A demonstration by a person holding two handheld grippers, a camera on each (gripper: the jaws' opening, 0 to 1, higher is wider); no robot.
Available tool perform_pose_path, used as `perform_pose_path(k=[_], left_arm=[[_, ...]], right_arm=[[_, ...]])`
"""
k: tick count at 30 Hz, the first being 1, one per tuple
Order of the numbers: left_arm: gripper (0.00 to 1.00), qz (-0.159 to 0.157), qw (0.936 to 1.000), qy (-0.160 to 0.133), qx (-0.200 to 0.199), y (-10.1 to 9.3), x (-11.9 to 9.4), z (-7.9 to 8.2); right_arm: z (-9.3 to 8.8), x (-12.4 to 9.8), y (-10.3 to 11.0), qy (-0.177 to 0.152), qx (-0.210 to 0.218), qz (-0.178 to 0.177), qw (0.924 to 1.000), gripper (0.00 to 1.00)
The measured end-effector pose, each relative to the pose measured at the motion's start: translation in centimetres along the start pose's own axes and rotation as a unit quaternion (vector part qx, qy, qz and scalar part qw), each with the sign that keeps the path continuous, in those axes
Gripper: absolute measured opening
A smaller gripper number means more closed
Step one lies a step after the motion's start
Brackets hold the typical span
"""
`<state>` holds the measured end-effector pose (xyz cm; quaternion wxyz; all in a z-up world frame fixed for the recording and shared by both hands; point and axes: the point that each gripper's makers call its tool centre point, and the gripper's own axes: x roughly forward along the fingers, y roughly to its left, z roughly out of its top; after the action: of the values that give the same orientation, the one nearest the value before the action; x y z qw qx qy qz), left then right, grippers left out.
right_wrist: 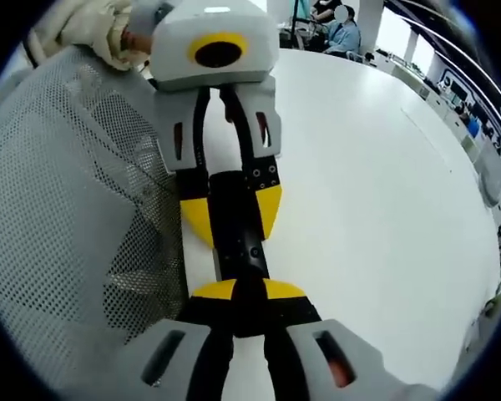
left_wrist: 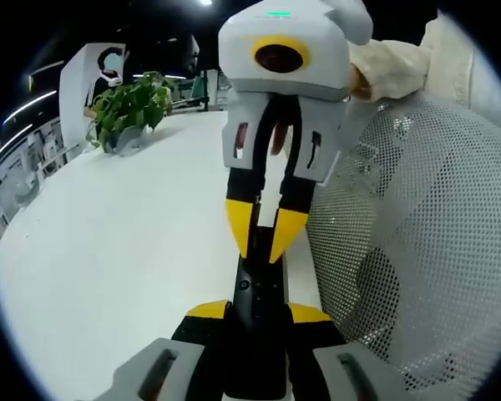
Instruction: Press the specified remote control buttons in sequence, fully releasing each button before pressing the next.
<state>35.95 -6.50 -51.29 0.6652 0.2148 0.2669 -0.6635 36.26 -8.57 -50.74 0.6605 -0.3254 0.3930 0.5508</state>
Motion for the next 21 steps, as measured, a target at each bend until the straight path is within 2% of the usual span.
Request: perform_pose_path(k=[10, 17, 21], left_arm=[[0.25, 0.0, 1.0, -0.002, 0.0, -0.05, -0.02, -0.05], [0.25, 0.0, 1.0, -0.003, 0.002, -0.05, 0.0, -0.07], [0.25, -0.001, 1.0, -0.003, 0.0, -0.05, 0.0, -0.02]], right_arm=[[0.17, 0.16, 0.21, -0.003, -0.019, 0.001, 0.9998, 0.09], [0.33, 0.38, 0.29, 0.035, -0.036, 0.008, 0.9987, 0.08], [0.22, 0.36, 0.03, 0.04, -0.013, 0.018, 0.9989, 0.07]])
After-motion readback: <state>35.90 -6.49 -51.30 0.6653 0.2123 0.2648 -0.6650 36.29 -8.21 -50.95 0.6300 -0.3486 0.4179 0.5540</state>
